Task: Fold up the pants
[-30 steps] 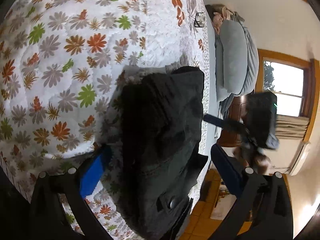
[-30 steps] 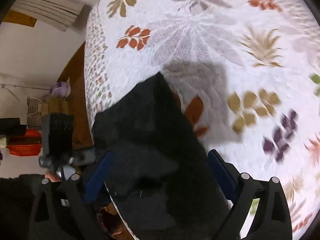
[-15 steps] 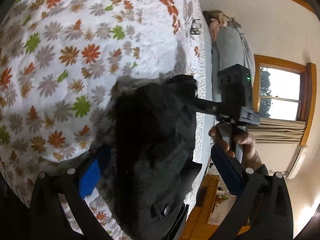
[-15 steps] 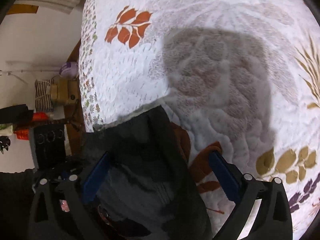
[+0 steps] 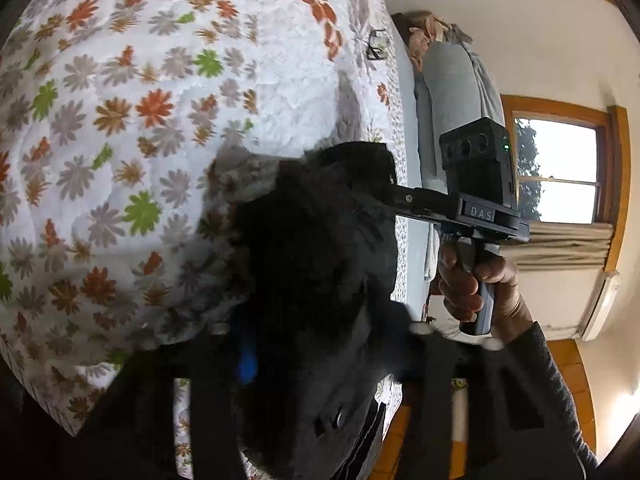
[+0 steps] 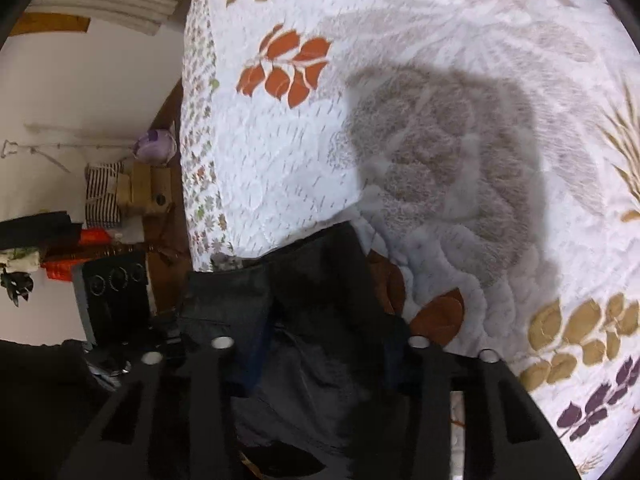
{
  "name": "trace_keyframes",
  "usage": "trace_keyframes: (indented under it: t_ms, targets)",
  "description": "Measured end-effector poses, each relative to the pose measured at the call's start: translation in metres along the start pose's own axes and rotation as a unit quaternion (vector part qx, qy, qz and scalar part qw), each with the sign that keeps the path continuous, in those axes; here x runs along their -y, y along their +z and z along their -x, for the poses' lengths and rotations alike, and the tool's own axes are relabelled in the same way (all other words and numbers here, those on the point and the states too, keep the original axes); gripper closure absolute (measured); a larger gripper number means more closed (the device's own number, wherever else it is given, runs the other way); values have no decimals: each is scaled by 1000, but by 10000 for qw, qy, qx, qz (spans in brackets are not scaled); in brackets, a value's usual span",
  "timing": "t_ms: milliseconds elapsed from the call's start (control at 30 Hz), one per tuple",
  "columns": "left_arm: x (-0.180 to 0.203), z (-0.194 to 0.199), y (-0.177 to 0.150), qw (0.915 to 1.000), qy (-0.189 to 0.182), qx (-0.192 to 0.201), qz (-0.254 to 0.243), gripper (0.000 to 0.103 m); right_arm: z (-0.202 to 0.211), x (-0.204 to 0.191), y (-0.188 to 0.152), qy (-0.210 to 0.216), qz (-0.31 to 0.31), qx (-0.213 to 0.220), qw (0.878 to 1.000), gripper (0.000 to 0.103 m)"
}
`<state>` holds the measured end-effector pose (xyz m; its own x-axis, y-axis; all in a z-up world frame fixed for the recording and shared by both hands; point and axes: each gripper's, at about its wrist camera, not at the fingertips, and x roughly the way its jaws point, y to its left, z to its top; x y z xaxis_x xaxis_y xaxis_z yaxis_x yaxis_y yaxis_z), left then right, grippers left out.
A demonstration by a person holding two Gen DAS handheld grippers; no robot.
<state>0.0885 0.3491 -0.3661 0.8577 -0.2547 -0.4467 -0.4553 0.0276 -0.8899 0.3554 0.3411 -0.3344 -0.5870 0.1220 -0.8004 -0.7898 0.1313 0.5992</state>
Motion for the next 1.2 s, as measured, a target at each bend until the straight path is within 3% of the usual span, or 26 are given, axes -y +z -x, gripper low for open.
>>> trace_keyframes:
  t_ms: [267,467,633,733,1133,1200]
  targets:
    - [24,5,-9,9977,-198,104,-647,79,46,-25,-33,-264,-160,685,9972,76]
    - [88,24,-29,9891,151,13,-1468,82,94,-61,-83,-591,-224,1308,9894,77]
    - [164,45,-72,9701,623,85,-2343,83,147,-98,-137,-679,-167,1824,9807,77]
    - [195,50,-98,9629,796,94,-2577,84,171,-117,-170,-854,-103,2018,9756,77]
    - [274,68,-204,9220,1032,43,-3731,84,236,-158,-299,-1341,-178,2709,9531,77]
    - [281,67,-214,9185,1030,-9,-3817,84,240,-158,-315,-1363,-225,2808,9498,77]
